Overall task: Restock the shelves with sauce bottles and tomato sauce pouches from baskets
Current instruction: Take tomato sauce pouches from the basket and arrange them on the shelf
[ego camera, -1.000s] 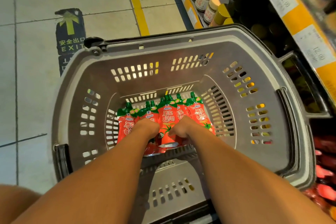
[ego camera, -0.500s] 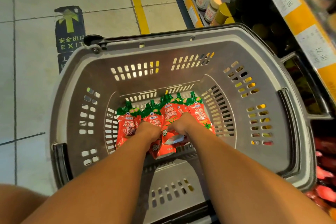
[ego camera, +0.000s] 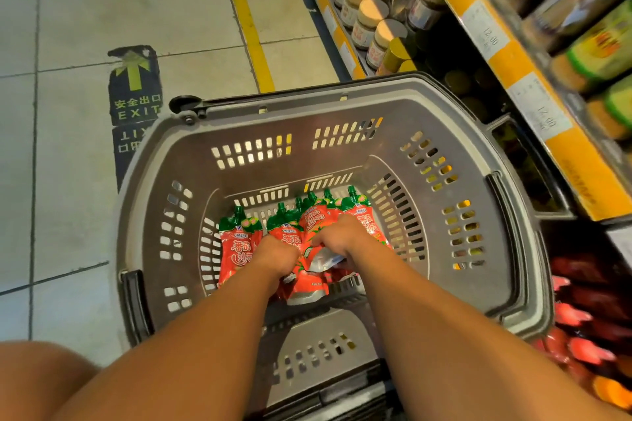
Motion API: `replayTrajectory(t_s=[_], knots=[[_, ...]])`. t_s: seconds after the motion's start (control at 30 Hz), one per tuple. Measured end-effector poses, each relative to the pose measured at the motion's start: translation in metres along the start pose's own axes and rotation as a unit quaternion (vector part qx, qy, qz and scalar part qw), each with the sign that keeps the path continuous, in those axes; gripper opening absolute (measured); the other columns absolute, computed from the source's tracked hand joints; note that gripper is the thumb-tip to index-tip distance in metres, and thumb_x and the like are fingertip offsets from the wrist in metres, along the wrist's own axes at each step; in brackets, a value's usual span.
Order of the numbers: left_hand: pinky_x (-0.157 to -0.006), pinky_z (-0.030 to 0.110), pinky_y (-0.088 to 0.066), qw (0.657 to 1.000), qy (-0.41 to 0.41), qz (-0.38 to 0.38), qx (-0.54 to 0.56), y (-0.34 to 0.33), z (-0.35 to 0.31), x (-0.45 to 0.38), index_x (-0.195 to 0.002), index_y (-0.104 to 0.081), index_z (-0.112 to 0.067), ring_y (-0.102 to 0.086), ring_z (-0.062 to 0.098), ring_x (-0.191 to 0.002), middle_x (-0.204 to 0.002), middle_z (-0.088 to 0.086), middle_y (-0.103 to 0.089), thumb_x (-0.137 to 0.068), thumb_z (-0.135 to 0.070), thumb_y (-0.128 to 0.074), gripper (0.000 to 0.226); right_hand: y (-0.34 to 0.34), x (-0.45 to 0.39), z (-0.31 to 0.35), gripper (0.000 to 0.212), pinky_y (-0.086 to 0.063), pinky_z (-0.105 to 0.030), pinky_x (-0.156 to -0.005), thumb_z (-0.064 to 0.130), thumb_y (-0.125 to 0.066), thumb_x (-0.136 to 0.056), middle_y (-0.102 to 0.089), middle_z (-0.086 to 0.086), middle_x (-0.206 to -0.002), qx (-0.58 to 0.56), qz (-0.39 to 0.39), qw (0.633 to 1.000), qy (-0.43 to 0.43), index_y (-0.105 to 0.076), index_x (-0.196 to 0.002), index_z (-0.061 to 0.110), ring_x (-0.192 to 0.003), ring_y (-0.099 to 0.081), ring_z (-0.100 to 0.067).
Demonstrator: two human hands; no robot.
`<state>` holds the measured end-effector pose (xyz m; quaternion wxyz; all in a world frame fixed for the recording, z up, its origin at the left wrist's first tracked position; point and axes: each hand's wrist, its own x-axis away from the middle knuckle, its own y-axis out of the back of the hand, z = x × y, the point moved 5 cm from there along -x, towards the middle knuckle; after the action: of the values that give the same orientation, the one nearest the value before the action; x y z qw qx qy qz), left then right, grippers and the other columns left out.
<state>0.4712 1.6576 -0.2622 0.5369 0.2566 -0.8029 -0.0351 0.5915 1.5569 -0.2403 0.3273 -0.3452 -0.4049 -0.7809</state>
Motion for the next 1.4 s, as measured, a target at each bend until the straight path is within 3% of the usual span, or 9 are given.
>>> replayTrajectory(t_s=[0.07,0.13,0.27,0.37,0.6,0.8,0.93,1.13,1.4], knots=[[-0.071,0.035,-0.057,1.000,-0.010,-0.004,-0.002,0.004,0.000,0.003,-0.091,-0.054,-0.004,-0.065,0.027,-0.079,-0.093,0.014,-0.065,-0.093,-0.005,-0.067,0.014,0.003,0.007,0.001,0.049,-0.058,-0.044,-0.086,0.019,-0.086,-0.080,-0.061,-0.016,-0.108,-0.005,-0.007,1.000,0.013,-0.055,-0.116,0.005,-0.097,-0.066,-0.030],[-0.085,0.045,-0.062,1.000,-0.020,-0.011,-0.003,0.007,-0.002,0.004,-0.107,-0.054,-0.003,-0.070,0.033,-0.092,-0.109,0.017,-0.068,-0.091,-0.008,-0.069,0.023,0.007,0.015,0.000,0.033,-0.058,-0.044,-0.088,0.020,-0.084,-0.082,-0.056,-0.011,-0.099,-0.009,-0.011,1.000,0.019,-0.055,-0.095,0.012,-0.089,-0.060,-0.027],[-0.087,0.045,-0.062,0.998,-0.049,-0.010,-0.038,0.010,-0.010,0.016,-0.134,-0.054,-0.001,-0.069,0.033,-0.096,-0.115,0.017,-0.068,-0.088,-0.020,-0.075,0.053,0.026,0.040,0.001,0.038,-0.051,-0.035,-0.074,0.018,-0.081,-0.086,-0.055,-0.006,-0.076,-0.015,-0.040,0.999,0.033,-0.049,-0.065,0.017,-0.076,-0.056,-0.022],[-0.086,0.048,-0.062,0.997,-0.076,0.021,-0.011,0.015,-0.021,0.033,-0.128,-0.056,-0.001,-0.071,0.034,-0.092,-0.107,0.016,-0.070,-0.086,-0.019,-0.077,0.050,0.046,0.065,0.006,0.031,-0.051,-0.038,-0.075,0.020,-0.082,-0.086,-0.065,-0.012,-0.092,-0.022,-0.074,0.996,0.046,-0.055,-0.072,0.013,-0.086,-0.063,-0.026],[-0.087,0.050,-0.062,0.983,-0.164,0.054,0.054,0.027,-0.052,0.099,-0.097,-0.065,-0.010,-0.074,0.033,-0.087,-0.096,0.016,-0.075,-0.090,-0.015,-0.073,0.012,0.102,0.133,0.016,0.033,-0.051,-0.041,-0.063,0.029,-0.079,-0.082,-0.066,-0.017,-0.086,-0.083,-0.129,0.984,0.089,-0.065,-0.097,0.003,-0.073,-0.063,-0.027],[-0.082,0.050,-0.063,0.962,-0.204,0.128,0.128,0.021,-0.064,0.157,-0.111,-0.067,-0.008,-0.077,0.034,-0.084,-0.095,0.014,-0.079,-0.092,-0.009,-0.074,0.020,0.143,0.207,-0.001,0.025,-0.056,-0.035,-0.066,0.030,-0.075,-0.092,-0.077,-0.015,-0.095,-0.186,-0.135,0.965,0.126,-0.068,-0.104,0.008,-0.076,-0.071,-0.026],[-0.084,0.049,-0.062,0.948,-0.248,0.159,0.123,0.021,-0.072,0.193,-0.115,-0.068,-0.012,-0.078,0.031,-0.088,-0.099,0.012,-0.080,-0.092,-0.012,-0.076,0.025,0.170,0.253,-0.030,0.034,-0.059,-0.048,-0.088,0.031,-0.076,-0.091,-0.079,-0.014,-0.097,-0.243,-0.155,0.947,0.141,-0.070,-0.111,0.005,-0.095,-0.075,-0.035],[-0.093,0.056,-0.059,0.922,-0.317,0.174,0.139,0.013,-0.080,0.246,-0.120,-0.068,-0.011,-0.076,0.037,-0.096,-0.103,0.015,-0.079,-0.094,-0.016,-0.074,0.027,0.209,0.308,-0.088,0.036,-0.055,-0.063,-0.087,0.032,-0.082,-0.079,-0.078,-0.018,-0.097,-0.318,-0.181,0.914,0.175,-0.069,-0.108,0.013,-0.099,-0.072,-0.047],[-0.088,0.050,-0.061,0.902,-0.383,0.174,0.093,-0.033,-0.110,0.316,-0.115,-0.069,-0.014,-0.077,0.033,-0.090,-0.100,0.013,-0.079,-0.094,-0.020,-0.075,0.023,0.231,0.343,-0.165,0.021,-0.057,-0.037,-0.067,-0.003,-0.070,-0.088,-0.078,-0.017,-0.090,-0.418,-0.205,0.863,0.195,-0.069,-0.105,0.009,-0.072,-0.073,-0.030]])
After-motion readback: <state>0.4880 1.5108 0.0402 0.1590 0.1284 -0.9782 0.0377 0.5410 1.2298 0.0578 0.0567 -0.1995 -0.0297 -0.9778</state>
